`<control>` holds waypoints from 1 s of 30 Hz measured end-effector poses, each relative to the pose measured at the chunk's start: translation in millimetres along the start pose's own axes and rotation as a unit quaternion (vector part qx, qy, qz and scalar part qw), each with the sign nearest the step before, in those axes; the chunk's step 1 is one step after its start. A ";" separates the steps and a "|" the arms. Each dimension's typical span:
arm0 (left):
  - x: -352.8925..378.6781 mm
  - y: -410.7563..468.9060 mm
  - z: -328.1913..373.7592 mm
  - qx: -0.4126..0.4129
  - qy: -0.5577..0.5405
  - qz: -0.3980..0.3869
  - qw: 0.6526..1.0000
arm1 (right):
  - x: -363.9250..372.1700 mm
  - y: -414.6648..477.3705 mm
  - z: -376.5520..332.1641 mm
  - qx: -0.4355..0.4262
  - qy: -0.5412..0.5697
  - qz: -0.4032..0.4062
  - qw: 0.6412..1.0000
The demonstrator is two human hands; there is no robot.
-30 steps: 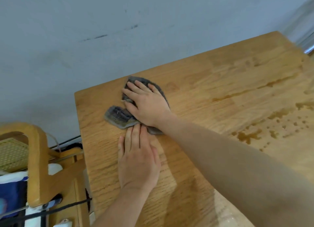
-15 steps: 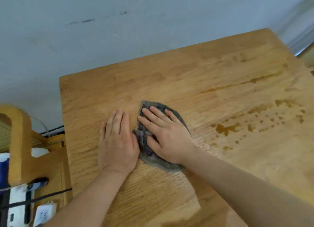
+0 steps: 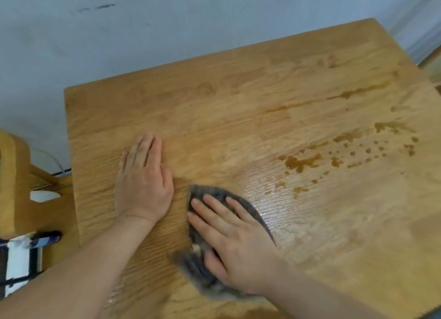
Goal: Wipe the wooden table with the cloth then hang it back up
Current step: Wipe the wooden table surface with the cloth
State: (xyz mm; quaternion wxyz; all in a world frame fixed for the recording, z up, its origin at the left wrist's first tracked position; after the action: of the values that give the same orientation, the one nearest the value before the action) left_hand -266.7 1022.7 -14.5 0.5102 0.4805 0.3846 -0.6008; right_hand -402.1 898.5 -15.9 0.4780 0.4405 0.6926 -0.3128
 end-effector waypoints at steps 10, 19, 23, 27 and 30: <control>0.7 2.1 -1.6 0.001 0.000 0.005 1.000 | -53.7 122.2 141.8 0.160 -0.039 0.056 0.985; -1.5 2.1 1.2 0.005 0.009 -0.003 1.000 | -4.8 -29.2 13.4 -0.060 -0.011 -0.046 0.997; -2.5 3.7 0.5 0.004 0.005 -0.004 1.000 | -26.0 32.6 67.4 0.021 -0.032 0.011 0.999; -4.0 3.4 1.5 0.010 0.003 0.010 1.000 | -27.5 69.1 78.2 0.206 -0.028 0.077 0.975; -4.2 -0.7 2.3 0.009 0.006 0.020 1.000 | -0.1 23.7 7.0 0.116 0.001 0.059 0.991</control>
State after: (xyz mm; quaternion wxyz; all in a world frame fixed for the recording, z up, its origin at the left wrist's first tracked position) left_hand -267.7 1021.6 -9.8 0.5151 0.4961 0.3726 -0.5914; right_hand -377.9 902.4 -18.5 0.4407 0.5333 0.6246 -0.3622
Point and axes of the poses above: each hand's wrist, its own y-axis towards the middle knuckle, its own x-axis out of the palm, z = x × y, the point moved 7 cm from there along y, towards the middle knuckle
